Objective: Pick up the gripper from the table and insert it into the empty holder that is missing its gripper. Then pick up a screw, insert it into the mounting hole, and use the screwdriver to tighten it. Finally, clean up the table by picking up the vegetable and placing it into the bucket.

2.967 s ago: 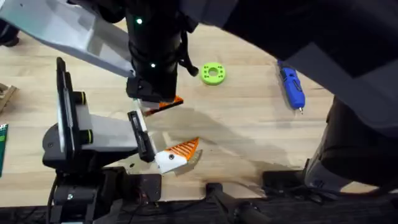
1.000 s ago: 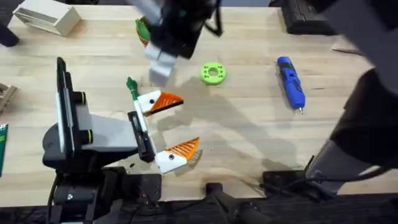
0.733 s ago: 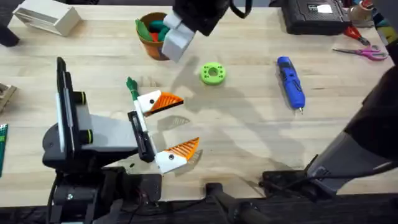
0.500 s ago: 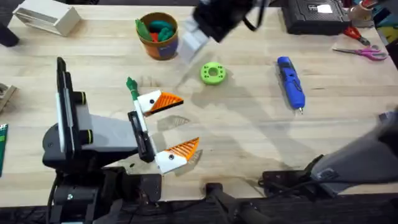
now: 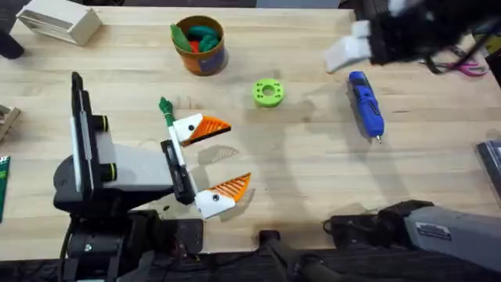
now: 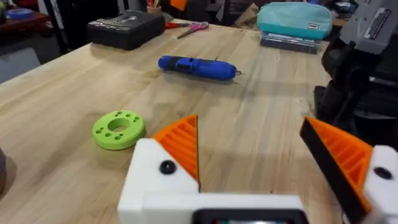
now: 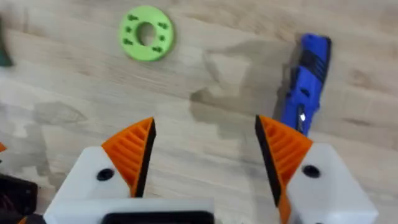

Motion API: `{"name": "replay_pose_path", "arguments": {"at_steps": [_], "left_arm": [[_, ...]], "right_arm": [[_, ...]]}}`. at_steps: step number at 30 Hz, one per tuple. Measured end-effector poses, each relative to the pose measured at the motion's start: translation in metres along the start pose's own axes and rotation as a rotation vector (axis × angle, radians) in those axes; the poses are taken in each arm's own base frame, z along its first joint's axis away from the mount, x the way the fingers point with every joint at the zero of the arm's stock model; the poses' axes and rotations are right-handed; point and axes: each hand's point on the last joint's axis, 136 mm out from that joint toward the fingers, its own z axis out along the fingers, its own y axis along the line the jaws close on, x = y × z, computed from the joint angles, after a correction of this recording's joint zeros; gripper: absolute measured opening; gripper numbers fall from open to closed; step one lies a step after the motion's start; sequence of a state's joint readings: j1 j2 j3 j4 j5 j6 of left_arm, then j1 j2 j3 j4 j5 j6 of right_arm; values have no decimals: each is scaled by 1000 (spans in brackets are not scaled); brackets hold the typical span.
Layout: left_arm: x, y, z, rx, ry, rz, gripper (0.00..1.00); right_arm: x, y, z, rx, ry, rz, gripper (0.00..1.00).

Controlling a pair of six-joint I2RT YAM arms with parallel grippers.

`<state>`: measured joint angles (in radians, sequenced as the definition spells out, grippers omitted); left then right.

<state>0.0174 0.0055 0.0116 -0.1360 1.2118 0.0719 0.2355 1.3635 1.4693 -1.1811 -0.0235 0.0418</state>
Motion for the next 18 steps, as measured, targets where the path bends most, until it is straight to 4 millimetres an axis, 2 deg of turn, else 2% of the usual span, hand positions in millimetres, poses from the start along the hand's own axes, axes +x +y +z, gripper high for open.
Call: {"name": "replay_pose_path", "arguments": {"at_steps": [5,8,12,18], "left_arm": [[0,0,0,0,0,0,986],[0,0,0,0,0,0,985],[0,0,0,0,0,0,985],[0,0,0,0,0,0,985]], "right_arm": [[24,-34,2,46,43,120,923],[32,-46,5,62,65,164,923],[32,-55,5,73,61,192,924],[32,-56,5,75,60,199,924]]}}
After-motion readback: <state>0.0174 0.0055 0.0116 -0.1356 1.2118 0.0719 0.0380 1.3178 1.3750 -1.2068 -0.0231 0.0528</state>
